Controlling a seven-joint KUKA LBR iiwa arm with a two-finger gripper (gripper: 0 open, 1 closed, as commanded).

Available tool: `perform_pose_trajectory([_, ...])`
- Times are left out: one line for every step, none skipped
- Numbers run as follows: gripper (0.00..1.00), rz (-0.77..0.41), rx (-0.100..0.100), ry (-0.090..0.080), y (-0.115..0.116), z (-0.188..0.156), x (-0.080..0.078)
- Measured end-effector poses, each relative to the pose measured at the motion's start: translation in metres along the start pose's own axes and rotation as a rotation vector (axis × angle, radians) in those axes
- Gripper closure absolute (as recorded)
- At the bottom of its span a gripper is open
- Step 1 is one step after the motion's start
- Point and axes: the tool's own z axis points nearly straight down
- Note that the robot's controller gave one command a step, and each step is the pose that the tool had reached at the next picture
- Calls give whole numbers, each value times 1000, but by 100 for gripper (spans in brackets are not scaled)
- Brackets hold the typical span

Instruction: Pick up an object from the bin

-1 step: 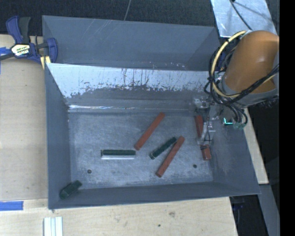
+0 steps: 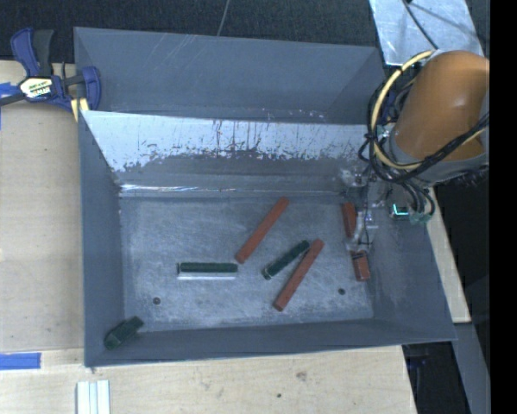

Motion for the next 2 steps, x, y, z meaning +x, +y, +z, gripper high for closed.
perform_pose_trajectory([0, -26, 1, -7, 11, 44, 7])
perform_pose_trajectory([0, -27, -1, 2, 68, 77, -27])
